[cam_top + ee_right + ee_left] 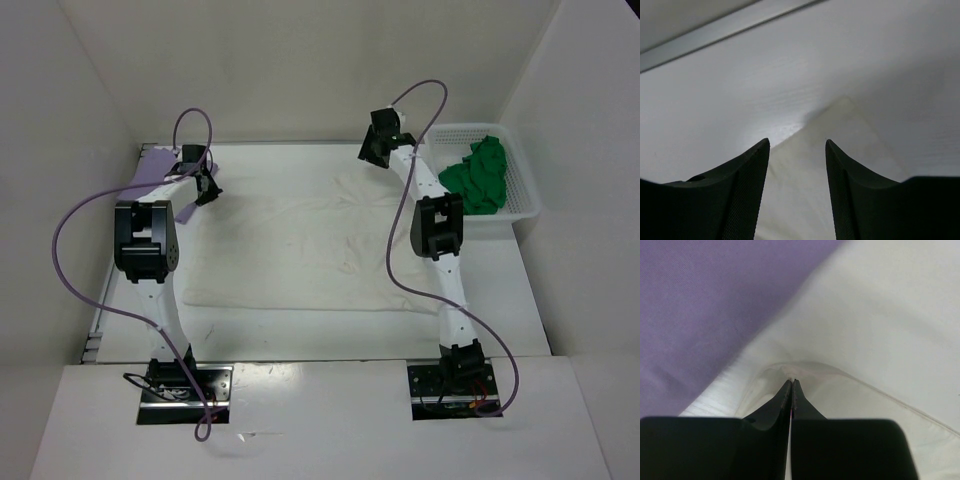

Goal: Fold and stack the t-shirts

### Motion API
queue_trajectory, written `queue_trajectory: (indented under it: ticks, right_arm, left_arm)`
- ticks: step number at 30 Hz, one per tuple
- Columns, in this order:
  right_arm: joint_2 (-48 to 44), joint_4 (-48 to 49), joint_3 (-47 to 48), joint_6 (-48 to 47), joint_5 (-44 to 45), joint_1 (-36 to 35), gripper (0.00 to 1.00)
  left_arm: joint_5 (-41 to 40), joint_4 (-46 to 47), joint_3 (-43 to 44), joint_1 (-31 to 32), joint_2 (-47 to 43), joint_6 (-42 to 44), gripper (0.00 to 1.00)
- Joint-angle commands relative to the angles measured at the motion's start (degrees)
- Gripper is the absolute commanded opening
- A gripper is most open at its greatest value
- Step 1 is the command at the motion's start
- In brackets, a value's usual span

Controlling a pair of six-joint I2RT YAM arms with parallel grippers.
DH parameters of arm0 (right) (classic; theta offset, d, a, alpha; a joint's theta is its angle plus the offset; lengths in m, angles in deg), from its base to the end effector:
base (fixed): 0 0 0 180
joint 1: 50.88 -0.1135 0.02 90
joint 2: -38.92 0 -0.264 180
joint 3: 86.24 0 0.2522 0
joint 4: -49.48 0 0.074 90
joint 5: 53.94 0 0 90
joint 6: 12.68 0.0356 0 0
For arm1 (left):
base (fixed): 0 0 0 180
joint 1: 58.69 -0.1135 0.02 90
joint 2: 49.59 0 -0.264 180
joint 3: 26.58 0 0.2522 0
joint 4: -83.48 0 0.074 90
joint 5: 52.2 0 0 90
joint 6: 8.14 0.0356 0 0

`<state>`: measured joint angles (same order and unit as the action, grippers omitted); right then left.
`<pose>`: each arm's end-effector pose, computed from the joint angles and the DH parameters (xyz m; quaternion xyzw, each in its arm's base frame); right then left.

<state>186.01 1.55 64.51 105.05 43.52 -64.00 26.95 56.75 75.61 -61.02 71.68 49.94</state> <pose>0.5577 0.1252 0.1967 0.1420 0.9088 0.0791 0.3843 0.4707 0.0259 0.1786 -0.3056 0.8710 -0.0109 0.3844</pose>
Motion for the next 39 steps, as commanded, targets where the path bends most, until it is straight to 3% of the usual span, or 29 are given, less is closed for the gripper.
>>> queue_trajectory:
  ticks: [1,2,4,6,20,23,29,34,39]
  right_arm:
    - [6.7,-7.56,14.15,-1.71,9.56,-0.06,0.55]
    - [8.9,-8.88,21.49,-2.41,10.28,-0.06,0.56]
    - [12.87,-10.57,25.52,-2.41,11.78,-0.06,0.56]
    - [12.35,-8.55,21.75,-3.12,12.31,0.46,0.56]
    - [15.34,-8.01,21.83,-4.52,10.11,1.61,0.56]
    - [16.39,-7.49,21.83,-4.52,9.32,1.61,0.46]
    - [17.01,-6.88,21.83,-4.0,8.09,1.61,0.39]
    - [17.53,-6.87,22.88,-4.0,6.96,2.14,0.14]
    - [17.53,-8.79,25.78,-2.95,6.33,2.67,0.0]
  left_arm:
    - [1.62,2.07,-0.53,0.13,-3.41,-0.86,0.0]
    - [1.62,2.07,-0.53,0.13,-3.41,-0.86,0.0]
    - [1.62,2.07,-0.53,0.13,-3.41,-0.86,0.0]
    - [2.15,2.07,-0.53,0.13,-3.41,-0.86,0.0]
    - [3.21,2.07,1.23,0.13,-1.74,-1.39,0.0]
    - [3.21,2.07,1.75,0.13,-1.74,-1.39,0.0]
    - [3.21,2.07,1.75,0.13,-1.21,-0.86,0.0]
    - [3.21,2.07,1.75,0.13,-1.74,-0.86,0.0]
    - [3.73,2.07,0.7,0.13,-3.58,-0.86,0.0]
